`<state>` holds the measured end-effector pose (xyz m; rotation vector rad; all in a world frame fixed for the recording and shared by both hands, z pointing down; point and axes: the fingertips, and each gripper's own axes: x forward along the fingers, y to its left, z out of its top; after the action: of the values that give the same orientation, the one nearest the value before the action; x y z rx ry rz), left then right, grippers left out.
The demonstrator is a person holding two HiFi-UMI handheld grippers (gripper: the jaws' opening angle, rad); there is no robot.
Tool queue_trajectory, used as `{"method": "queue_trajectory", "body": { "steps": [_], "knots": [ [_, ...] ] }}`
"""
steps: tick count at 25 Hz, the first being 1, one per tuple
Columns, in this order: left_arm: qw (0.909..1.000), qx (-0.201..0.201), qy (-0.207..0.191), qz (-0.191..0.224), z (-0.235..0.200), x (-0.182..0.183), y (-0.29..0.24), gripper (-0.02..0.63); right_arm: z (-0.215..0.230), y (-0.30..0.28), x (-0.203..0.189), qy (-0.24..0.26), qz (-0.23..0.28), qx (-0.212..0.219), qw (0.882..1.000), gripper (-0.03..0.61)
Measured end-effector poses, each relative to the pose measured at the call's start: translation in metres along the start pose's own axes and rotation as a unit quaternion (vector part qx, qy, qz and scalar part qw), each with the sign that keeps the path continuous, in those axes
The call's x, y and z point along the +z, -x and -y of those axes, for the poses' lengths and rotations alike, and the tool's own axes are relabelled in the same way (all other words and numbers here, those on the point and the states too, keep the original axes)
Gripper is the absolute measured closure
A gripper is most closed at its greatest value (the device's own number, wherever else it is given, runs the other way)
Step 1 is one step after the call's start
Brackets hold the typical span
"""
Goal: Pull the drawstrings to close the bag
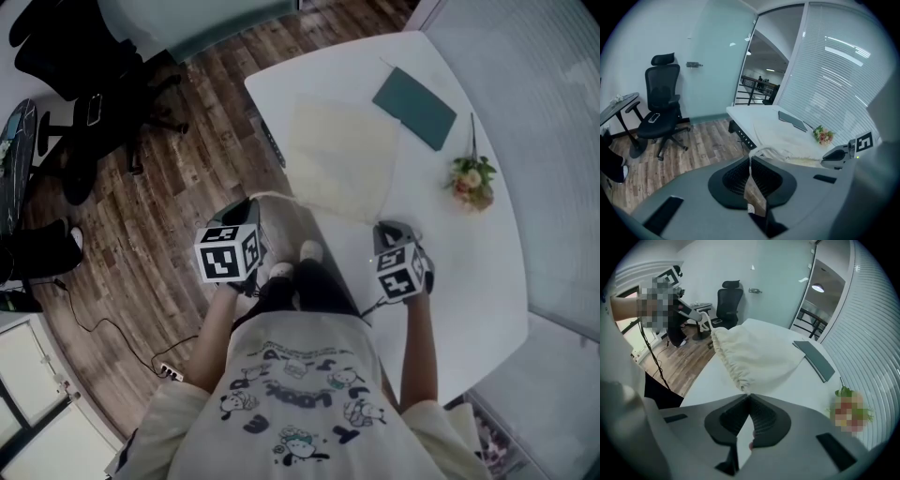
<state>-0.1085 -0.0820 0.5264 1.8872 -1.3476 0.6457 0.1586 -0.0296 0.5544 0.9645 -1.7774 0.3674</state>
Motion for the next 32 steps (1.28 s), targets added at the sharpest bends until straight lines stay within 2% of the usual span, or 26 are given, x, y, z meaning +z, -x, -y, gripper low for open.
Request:
{"method": "queue_trajectory", "body": {
  "steps": [6,7,9,12,15,17,20,22,25,27,28,30,32],
  "knots": [
    [0.9987,-0.006,-0.025,-0.043,0.003,-0.032,-0.007,0.561,0.005,0.012,0.011,0.003,0.022,-0.023,0.999,0.563],
    [0.9983,-0.011,-0.028,-0.051,0.004,-0.037,-0.007,0.546,0.006,0.014,0.013,0.004,0.026,-0.029,0.999,0.563],
    [0.9972,-0.021,-0.034,-0.064,0.005,-0.047,-0.007,0.423,0.006,0.02,0.016,0.009,0.033,-0.041,0.999,0.563],
    [0.996,-0.027,-0.054,-0.067,0.005,-0.052,-0.003,0.403,0.005,0.027,0.024,0.019,0.041,-0.051,0.998,0.563],
    [0.9908,-0.044,-0.116,-0.054,0.018,-0.042,-0.006,0.375,0.007,0.031,0.028,0.019,0.048,-0.056,0.997,0.563],
    [0.9821,-0.054,-0.173,-0.051,0.031,-0.032,-0.015,0.36,0.008,0.033,0.031,0.019,0.054,-0.057,0.997,0.563],
    [0.9634,-0.068,-0.253,-0.055,0.051,-0.018,-0.033,0.353,0.011,0.037,0.036,0.022,0.059,-0.059,0.996,0.563],
    [0.9468,-0.079,-0.307,-0.058,0.064,-0.011,-0.041,0.353,0.012,0.038,0.038,0.026,0.059,-0.06,0.996,0.563],
    [0.9165,-0.083,-0.385,-0.07,0.075,-0.009,-0.052,0.353,0.013,0.038,0.04,0.032,0.057,-0.06,0.996,0.563],
    [0.9022,-0.083,-0.414,-0.087,0.077,-0.012,-0.059,0.354,0.013,0.037,0.04,0.034,0.055,-0.06,0.996,0.563],
    [0.899,-0.084,-0.419,-0.094,0.078,-0.014,-0.062,0.354,0.013,0.037,0.039,0.035,0.053,-0.059,0.996,0.563],
    [0.8996,-0.078,-0.418,-0.1,0.076,-0.015,-0.065,0.363,0.014,0.036,0.038,0.034,0.049,-0.059,0.997,0.563],
    [0.9036,-0.063,-0.413,-0.096,0.072,-0.013,-0.067,0.477,0.013,0.035,0.038,0.033,0.047,-0.058,0.997,0.563]
  ]
}}
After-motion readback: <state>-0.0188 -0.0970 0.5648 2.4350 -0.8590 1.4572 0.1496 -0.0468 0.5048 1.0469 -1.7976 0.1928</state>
